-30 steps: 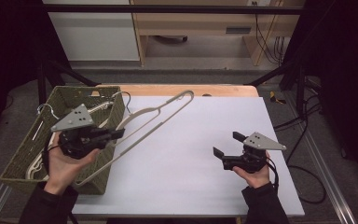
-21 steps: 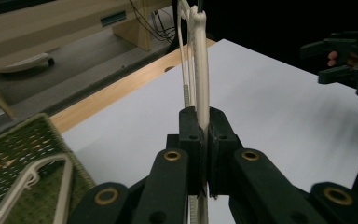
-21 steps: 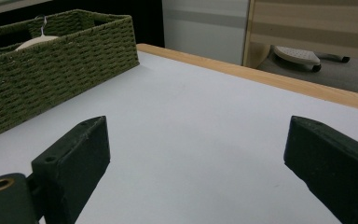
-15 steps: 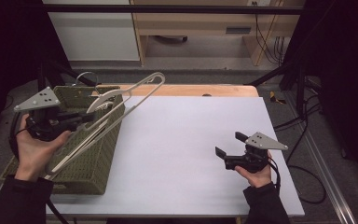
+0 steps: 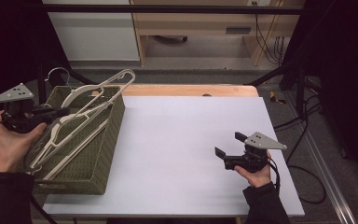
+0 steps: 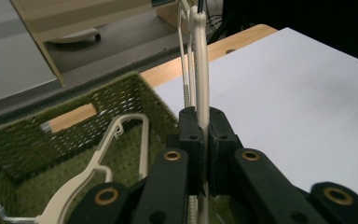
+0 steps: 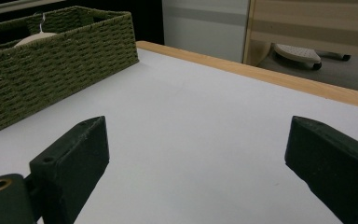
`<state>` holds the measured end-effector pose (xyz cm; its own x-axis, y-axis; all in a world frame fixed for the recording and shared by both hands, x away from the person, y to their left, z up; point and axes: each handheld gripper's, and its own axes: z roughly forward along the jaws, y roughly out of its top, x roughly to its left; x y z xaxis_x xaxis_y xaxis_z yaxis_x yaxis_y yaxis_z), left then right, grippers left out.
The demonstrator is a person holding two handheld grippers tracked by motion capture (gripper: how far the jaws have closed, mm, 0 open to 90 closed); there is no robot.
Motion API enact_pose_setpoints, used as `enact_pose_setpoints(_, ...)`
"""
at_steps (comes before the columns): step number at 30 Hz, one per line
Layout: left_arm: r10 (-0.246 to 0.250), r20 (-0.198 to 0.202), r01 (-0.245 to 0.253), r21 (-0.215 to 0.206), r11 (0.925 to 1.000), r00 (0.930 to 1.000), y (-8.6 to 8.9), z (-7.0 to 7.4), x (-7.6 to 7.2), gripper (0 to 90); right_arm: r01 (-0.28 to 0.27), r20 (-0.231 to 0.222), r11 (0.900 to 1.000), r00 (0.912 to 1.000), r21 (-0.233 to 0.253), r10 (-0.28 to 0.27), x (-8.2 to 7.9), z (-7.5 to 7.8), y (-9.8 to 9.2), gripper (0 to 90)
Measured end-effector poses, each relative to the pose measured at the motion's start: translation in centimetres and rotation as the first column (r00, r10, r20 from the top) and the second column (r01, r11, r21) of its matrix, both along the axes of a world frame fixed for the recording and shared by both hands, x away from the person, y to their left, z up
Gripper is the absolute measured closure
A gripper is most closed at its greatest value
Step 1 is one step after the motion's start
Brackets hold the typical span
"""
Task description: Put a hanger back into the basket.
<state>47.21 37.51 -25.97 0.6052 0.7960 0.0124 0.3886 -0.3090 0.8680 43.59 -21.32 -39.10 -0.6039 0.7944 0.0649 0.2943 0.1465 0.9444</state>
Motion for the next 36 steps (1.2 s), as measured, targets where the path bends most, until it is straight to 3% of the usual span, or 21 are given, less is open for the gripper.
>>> enact_pose_setpoints(13,0.073,-0.037,-0.073,-0.002,0.9973,0.9966,4.6,-2.2,0.9,86.3,0.000,-0.002,1.000,1.0000,-0.004,0.000,0.0,-0.1,0.1,6.8)
enact_pose_setpoints(21,0.089,-0.089,-0.088,0.019,0.9959,0.9920,5.6,-4.0,1.3,86.3,0.000,-0.002,1.000,1.0000,-0.003,0.000,0.1,-0.1,0.1,6.7)
enact_pose_setpoints(30,0.093,-0.086,-0.094,-0.009,0.9956,0.9920,5.8,-4.7,1.3,86.3,-0.002,-0.008,1.000,1.0000,-0.006,0.002,0.1,-0.2,0.2,6.6)
enact_pose_setpoints(36,0.059,-0.094,-0.062,-0.031,0.9976,0.9939,6.8,-5.0,1.7,86.3,-0.002,-0.007,1.000,1.0000,-0.006,0.002,0.1,-0.2,0.2,6.7)
